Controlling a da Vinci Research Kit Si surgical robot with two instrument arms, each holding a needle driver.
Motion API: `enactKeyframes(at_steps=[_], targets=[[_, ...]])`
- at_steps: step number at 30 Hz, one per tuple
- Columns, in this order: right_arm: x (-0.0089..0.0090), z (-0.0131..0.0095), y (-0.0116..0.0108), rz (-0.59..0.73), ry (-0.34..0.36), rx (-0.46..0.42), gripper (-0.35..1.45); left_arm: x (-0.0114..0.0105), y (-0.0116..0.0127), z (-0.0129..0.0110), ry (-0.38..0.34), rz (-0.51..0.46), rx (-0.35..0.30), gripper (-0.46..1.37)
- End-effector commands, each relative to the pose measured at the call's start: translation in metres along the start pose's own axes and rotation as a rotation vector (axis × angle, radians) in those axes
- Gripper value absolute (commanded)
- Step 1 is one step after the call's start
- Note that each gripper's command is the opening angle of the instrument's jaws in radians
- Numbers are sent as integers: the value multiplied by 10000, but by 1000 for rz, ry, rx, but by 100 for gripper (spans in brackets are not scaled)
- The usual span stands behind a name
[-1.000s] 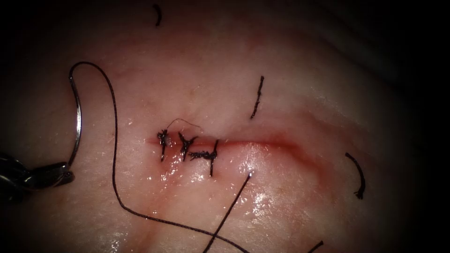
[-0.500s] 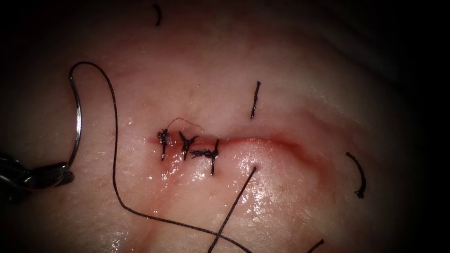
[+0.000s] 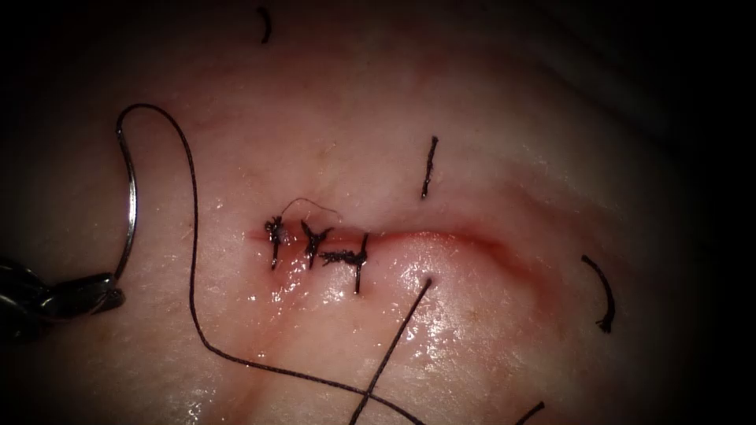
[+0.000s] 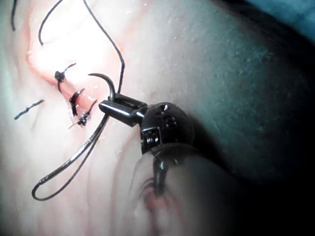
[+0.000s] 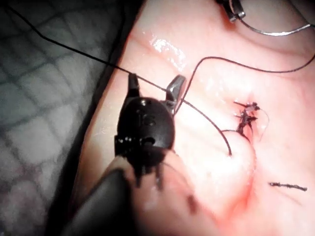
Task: Wound Closure
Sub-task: Adjust the suture tail with the right tool
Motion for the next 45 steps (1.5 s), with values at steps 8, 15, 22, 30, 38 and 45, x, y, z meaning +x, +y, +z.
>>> enactKeyframes(at_steps=[8,15,22,30,38,45], targets=[[-27,5,73,313,-1,-123,97,0,1,0,0,0,-5,-35],[-64,23,117,495,-24,-179,96,0,1,0,0,0,-5,-35],[-103,45,152,783,-21,-272,101,0,1,0,0,0,-5,-35],[-136,71,183,905,-27,-325,94,0,1,0,0,6,-5,-35],[-161,90,198,950,-160,-300,91,0,1,0,0,6,-6,-35],[-176,96,194,997,-229,-263,86,0,1,-1,1,6,-6,-35]])
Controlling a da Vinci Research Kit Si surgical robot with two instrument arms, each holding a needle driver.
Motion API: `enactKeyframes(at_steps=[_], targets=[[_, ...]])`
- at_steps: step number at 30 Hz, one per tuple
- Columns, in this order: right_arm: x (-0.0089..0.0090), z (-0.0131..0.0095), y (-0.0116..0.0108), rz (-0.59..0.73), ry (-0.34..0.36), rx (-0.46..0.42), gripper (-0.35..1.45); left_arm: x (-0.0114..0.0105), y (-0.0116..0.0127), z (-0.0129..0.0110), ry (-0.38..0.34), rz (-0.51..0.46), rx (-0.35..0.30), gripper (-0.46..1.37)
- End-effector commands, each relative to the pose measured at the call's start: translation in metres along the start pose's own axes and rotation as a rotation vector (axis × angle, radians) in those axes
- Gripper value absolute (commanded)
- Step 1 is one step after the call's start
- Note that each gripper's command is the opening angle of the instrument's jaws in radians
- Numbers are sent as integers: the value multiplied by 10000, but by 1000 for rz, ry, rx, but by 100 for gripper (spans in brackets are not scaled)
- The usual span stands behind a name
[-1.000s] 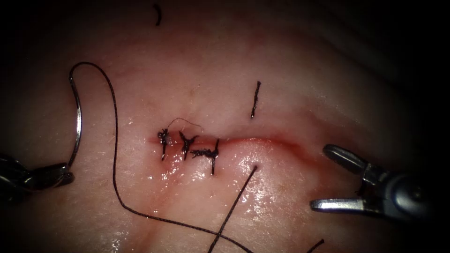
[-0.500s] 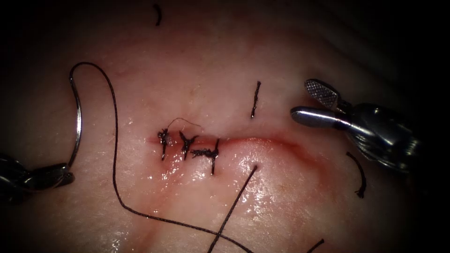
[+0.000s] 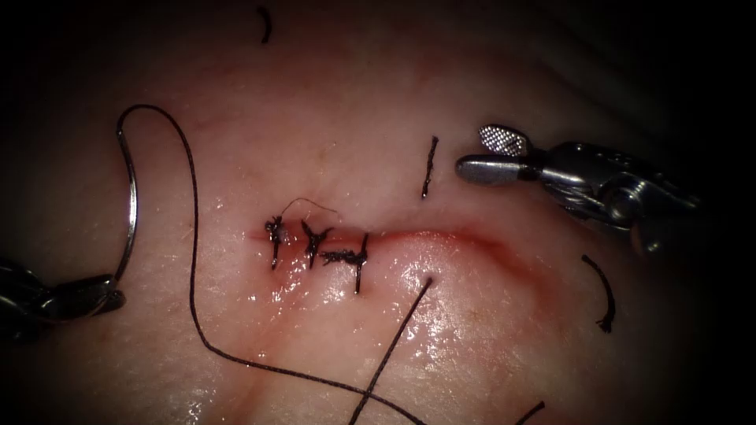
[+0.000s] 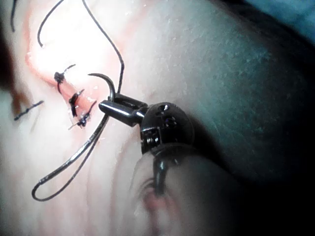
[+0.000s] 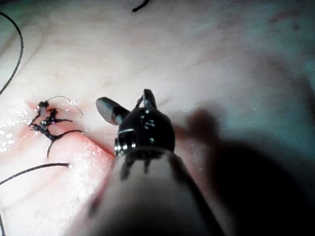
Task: Wound Closure
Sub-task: Adjust the suture tail with the right tool
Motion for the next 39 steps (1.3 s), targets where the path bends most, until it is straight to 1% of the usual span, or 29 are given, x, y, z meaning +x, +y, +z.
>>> enactKeyframes(at_steps=[1,9,12,16,17,23,27,33,39], targets=[[-1,2,2,9,-6,-4,86,0,0,0,0,0,-6,-35],[-18,22,7,19,-14,-20,89,1,0,0,0,-1,-6,-35],[-23,33,8,34,-7,-30,94,1,0,0,0,-1,-6,-35],[-29,43,9,47,-1,-37,93,1,0,0,0,-1,-6,-35],[-32,46,10,45,-10,-40,93,1,0,-1,0,-1,-6,-35],[-41,51,14,79,-18,-47,90,1,0,-1,0,-1,-6,-35],[-48,55,17,78,-39,-55,88,1,0,-1,0,-1,-6,-35],[-49,60,16,90,-34,-60,78,1,0,-1,0,-1,-6,-35],[-50,69,9,94,-30,-57,77,1,-1,-1,1,-1,-7,-35]])
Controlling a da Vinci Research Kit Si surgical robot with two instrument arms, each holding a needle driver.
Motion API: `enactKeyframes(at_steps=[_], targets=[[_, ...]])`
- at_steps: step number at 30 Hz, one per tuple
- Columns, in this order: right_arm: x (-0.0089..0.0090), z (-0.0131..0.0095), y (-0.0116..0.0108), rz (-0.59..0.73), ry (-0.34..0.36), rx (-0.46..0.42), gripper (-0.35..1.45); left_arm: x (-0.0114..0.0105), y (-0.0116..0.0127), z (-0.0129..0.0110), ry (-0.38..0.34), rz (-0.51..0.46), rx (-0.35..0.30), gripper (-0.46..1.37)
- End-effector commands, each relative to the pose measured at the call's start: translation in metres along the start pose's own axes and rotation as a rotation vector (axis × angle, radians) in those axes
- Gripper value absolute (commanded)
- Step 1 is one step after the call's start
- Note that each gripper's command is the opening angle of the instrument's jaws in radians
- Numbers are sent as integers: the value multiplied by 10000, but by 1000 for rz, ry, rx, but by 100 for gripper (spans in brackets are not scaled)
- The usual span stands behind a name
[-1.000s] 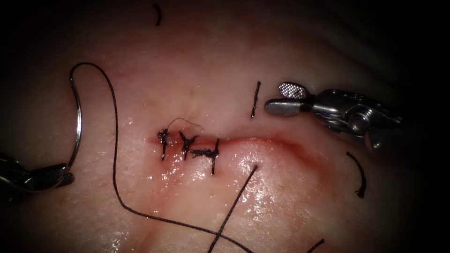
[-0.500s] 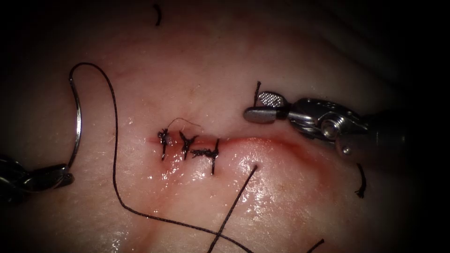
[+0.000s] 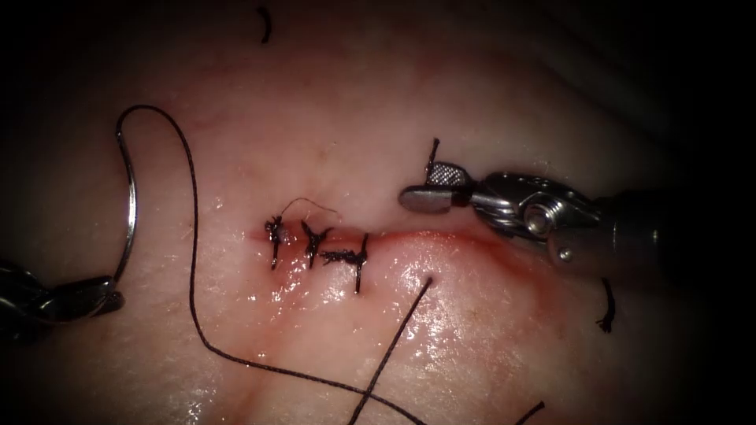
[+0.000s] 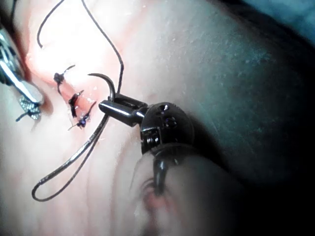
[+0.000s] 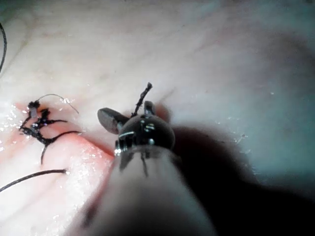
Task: Wound Closure
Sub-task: Adjust the suture tail with the right tool
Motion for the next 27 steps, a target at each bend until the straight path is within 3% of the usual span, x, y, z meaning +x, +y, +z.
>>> enactKeyframes(at_steps=[1,2,3,4,5,13,27], targets=[[-1,1,-1,1,2,-1,75,0,0,0,0,0,-6,-35],[-2,1,-2,1,-1,-2,69,0,-1,0,1,0,-6,-35],[-3,1,-2,0,-4,-2,52,0,-1,0,1,0,-6,-35],[-4,0,-3,5,-12,-4,18,0,-1,-1,1,0,-6,-35],[-5,-1,-3,9,-29,-8,-35,0,-1,-1,1,0,-6,-35],[-2,-3,-4,67,-59,19,-35,0,-1,-1,1,-1,-6,-35],[43,-22,-12,-35,115,63,-35,0,-1,-1,1,-1,-7,-35]])
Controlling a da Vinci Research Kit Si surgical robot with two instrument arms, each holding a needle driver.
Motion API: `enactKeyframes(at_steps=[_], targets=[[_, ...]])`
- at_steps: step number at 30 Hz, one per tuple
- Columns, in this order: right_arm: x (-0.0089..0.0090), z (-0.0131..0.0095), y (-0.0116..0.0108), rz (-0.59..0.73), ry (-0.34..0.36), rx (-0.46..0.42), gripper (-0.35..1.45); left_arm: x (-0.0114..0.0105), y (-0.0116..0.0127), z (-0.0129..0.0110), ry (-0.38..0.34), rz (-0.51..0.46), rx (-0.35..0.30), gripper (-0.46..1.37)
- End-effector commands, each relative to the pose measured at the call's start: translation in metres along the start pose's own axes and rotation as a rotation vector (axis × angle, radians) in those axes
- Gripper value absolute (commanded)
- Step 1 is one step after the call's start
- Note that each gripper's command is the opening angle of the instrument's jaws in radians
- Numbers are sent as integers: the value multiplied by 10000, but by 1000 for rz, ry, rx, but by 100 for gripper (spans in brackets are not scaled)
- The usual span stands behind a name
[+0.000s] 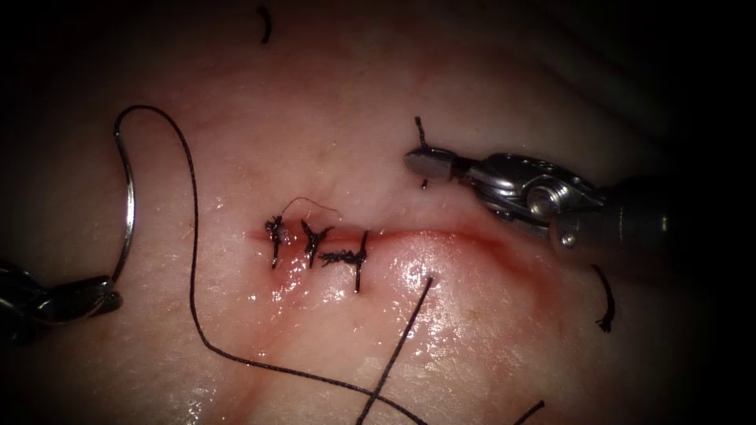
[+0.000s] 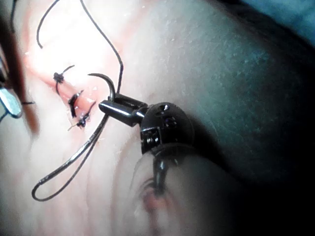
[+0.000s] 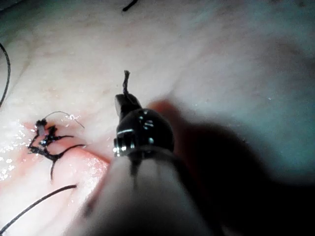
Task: Wound Closure
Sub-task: Adjust the suture tail with the right tool
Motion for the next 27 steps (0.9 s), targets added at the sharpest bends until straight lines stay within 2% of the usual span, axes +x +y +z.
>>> enactKeyframes(at_steps=[1,6,21,24,25,27], targets=[[1,-2,-1,-6,9,3,-35,0,0,0,0,0,-6,-35],[9,-7,-5,-28,19,9,-35,-1,0,0,1,0,-6,-35],[13,-8,-7,-48,36,11,-35,-2,-1,0,1,0,-6,-35],[14,-10,-9,-47,85,19,-35,-2,-1,0,1,0,-6,-35],[13,-10,-10,-47,103,22,-11,-2,-1,0,1,-6,-6,-35],[13,-14,-13,-64,118,27,99,-3,-1,0,2,-7,-6,-35]])
